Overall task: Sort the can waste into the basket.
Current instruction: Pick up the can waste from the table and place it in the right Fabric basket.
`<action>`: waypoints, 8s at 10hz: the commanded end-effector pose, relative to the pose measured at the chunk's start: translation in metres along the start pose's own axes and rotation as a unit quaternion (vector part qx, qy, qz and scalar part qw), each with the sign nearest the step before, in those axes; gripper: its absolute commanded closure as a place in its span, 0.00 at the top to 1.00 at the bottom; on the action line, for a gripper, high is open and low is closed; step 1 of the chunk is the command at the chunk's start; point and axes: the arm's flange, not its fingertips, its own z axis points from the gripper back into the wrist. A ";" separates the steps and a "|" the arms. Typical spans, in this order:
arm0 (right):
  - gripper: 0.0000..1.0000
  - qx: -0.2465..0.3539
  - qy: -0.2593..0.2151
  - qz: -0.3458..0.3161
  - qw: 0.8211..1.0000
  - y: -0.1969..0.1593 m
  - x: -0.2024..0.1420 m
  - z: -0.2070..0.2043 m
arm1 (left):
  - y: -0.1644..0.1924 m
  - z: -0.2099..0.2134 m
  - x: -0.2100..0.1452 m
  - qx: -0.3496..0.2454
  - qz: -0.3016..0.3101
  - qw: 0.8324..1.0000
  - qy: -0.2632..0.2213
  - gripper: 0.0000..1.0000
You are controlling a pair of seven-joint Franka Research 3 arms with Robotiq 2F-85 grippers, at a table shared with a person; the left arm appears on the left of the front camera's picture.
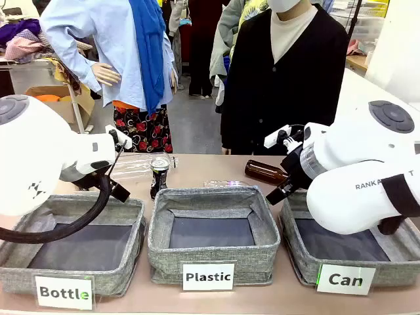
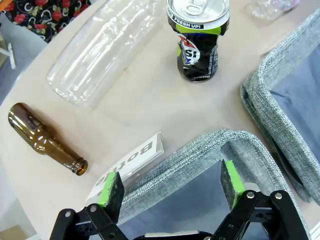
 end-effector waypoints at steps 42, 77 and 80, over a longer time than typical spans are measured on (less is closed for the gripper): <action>1.00 0.047 -0.162 -0.565 0.807 -0.247 -0.250 0.251 | 0.255 0.146 -0.285 -0.392 0.559 0.667 -0.299 1.00; 0.04 -0.049 0.200 -0.263 0.943 -0.257 -0.036 -0.107 | 0.325 0.261 -0.294 -0.394 0.585 0.613 -0.355 1.00; 0.00 -0.049 0.202 -0.263 0.942 -0.255 -0.036 -0.107 | 0.307 0.257 -0.292 -0.382 0.589 0.628 -0.337 1.00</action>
